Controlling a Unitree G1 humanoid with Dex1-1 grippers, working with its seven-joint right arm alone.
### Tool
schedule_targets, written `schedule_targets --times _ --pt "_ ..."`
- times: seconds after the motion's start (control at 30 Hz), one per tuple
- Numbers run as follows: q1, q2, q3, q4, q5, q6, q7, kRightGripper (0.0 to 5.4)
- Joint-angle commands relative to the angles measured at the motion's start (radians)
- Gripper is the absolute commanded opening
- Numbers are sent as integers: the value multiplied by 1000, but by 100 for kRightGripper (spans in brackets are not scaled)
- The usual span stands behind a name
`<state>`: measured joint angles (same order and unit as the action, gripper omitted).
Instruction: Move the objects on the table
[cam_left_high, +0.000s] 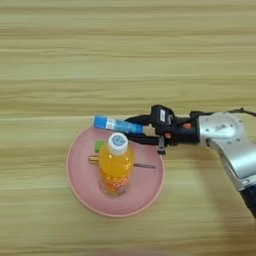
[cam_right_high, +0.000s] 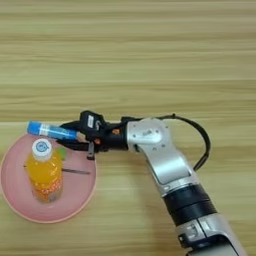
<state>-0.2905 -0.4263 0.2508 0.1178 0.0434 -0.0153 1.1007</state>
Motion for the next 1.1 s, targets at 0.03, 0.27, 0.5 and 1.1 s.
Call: schedule_targets --times 0.03,0.27,0.5,1.1 --pt "-81 -10 -3 4 -42 -42 -59 140" --pt "-89 -2 3 29 -58 -52 -68 140" --pt "-96 5 -1 42 -61 -57 -78 202" --pt "-109 5 -61 10 6 -66 -84 394"
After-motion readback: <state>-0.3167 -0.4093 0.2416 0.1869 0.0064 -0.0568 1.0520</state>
